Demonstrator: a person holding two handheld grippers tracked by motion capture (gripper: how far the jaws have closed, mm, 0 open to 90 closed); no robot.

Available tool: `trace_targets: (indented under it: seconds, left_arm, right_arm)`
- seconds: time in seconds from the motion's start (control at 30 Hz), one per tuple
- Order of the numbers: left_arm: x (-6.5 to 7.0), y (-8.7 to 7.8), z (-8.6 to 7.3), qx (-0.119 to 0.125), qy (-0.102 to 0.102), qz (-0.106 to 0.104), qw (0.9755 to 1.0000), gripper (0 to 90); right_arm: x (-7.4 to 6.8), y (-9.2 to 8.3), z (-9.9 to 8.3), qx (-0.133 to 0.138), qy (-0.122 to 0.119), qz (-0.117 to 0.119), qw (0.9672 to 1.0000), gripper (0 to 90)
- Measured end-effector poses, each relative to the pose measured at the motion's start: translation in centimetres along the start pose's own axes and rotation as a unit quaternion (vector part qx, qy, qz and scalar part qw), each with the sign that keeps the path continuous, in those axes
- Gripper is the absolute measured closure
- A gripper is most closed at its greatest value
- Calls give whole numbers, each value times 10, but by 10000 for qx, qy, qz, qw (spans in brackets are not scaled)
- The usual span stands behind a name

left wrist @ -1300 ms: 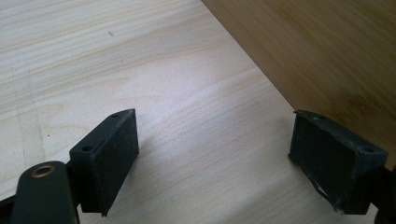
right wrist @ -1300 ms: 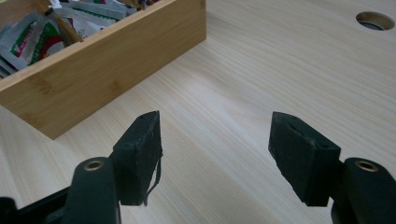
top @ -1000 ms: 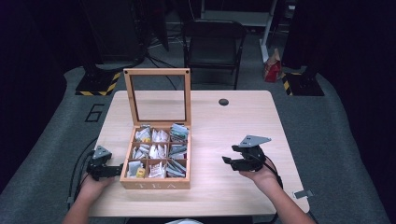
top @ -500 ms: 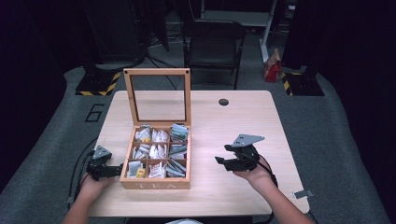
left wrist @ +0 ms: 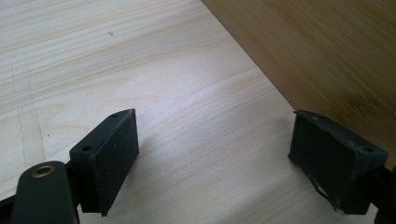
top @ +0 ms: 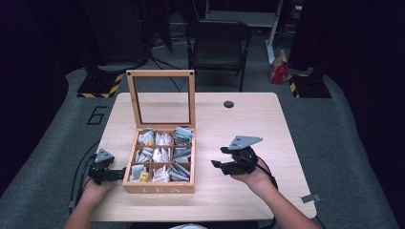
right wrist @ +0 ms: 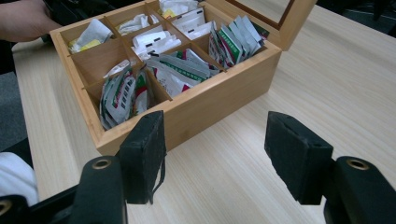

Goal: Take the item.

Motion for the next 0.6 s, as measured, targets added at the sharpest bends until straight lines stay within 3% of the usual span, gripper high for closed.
trace_targets:
  seconds: [0.6]
  left_arm:
    - [0,0,0,3,4,1,10000,152]
  right_arm:
    - [-23,18,17,-30,-221,289,9993,377]
Point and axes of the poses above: each handheld gripper's, and its own axes: y roughly forward along the jaws, z roughly out of its top, x roughly to its right, the point moved 10 cm from there along y, roughly forward along the jaws, and after that the axes turned 3 degrees about x, right-handed, at the moved point
